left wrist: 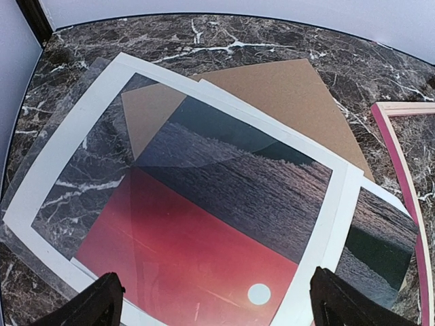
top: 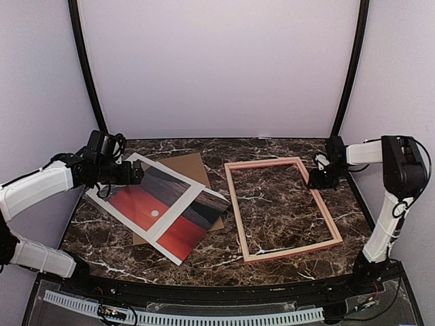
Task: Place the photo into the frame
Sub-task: Move the frame body to the center of the board, then move the glass panel to the mat board.
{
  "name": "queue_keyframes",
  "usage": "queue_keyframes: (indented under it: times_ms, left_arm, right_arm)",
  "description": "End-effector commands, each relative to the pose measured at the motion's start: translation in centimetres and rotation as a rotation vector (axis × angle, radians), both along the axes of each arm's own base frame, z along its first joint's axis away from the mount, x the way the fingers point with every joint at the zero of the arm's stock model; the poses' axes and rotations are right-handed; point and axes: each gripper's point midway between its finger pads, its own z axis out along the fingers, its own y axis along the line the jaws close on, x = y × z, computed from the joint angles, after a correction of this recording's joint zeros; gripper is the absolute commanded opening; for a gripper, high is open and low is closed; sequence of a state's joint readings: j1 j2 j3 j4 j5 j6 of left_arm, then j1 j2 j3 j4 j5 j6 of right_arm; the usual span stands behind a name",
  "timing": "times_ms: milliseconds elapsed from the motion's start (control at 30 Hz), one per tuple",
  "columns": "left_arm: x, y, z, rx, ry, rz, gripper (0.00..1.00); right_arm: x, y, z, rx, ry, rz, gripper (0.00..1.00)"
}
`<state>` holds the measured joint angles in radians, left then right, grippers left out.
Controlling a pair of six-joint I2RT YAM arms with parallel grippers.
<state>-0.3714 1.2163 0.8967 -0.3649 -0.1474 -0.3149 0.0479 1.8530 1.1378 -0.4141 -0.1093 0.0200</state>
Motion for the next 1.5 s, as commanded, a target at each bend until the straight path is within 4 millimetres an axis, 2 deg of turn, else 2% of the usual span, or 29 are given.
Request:
queue_keyframes:
  times_ms: [0, 133, 167, 200, 300, 433, 600, 667, 700, 833, 933, 1133, 1267, 1333, 1467]
  left_arm:
    - [-1.3, 1.5, -2.4, 0.020, 0.103, 0.081, 0.99]
    - [-1.4, 2.3, -4.0, -0.064, 0.170, 0.114, 0.99]
    - [-1.2, 3.3, -4.5, -0.089, 0.184, 0.145, 0.99]
    - [-1.1, 3.0, -4.6, -0.132, 0.194, 0.133, 0.99]
    - [0.0, 4.9, -4.6, -0.189, 0.208, 0.185, 0.99]
    - [2.7, 7.3, -3.8, -0.192, 0.219, 0.227, 0.99]
    - [7.0, 10.2, -4.0, -0.219, 0.226, 0.268, 0.99]
    - [8.6, 11.9, -4.0, -0.229, 0.213, 0.291, 0.99]
    - [9.8, 12.3, -4.0, -0.233, 0.206, 0.289, 0.99]
    - [12.8, 14.4, -5.0, -0.232, 0.205, 0.280, 0.99]
    - [14.6, 15.9, -5.8, -0.210, 0.190, 0.265, 0.99]
    - [17.9, 17.6, -8.2, -0.174, 0.189, 0.238, 0.99]
    - [19.9, 18.2, -9.1, -0.173, 0.175, 0.223, 0.99]
    - [20.4, 18.4, -10.5, -0.173, 0.198, 0.218, 0.99]
    - [20.4, 18.3, -12.6, -0.175, 0.257, 0.208, 0.98]
  right_arm:
    - [0.1, 1.5, 3.2, -0.027, -0.078, -0.033, 0.72]
    - [0.8, 4.9, 6.5, -0.047, -0.180, -0.003, 0.85]
    - [0.9, 6.0, 7.2, -0.052, -0.202, 0.006, 0.87]
    - [1.0, 7.1, 7.8, -0.053, -0.222, 0.018, 0.88]
    - [1.2, 10.9, 9.2, -0.024, -0.268, 0.063, 0.89]
    - [-0.1, 20.1, 10.3, 0.130, -0.297, 0.223, 0.88]
    - [-4.1, 32.5, 10.1, 0.285, -0.265, 0.461, 0.88]
    - [-5.6, 36.2, 9.2, 0.320, -0.240, 0.529, 0.88]
    - [-6.5, 37.9, 8.0, 0.332, -0.211, 0.563, 0.88]
    - [-8.9, 43.3, 6.5, 0.379, -0.169, 0.655, 0.88]
    - [-10.5, 45.8, 5.4, 0.392, -0.150, 0.700, 0.88]
    - [-12.6, 48.3, 3.8, 0.441, -0.101, 0.735, 0.86]
    - [-13.4, 49.0, 2.9, 0.451, -0.076, 0.740, 0.86]
    - [-13.8, 49.3, 2.5, 0.451, -0.064, 0.739, 0.86]
    - [-13.9, 49.0, 1.9, 0.442, -0.049, 0.718, 0.85]
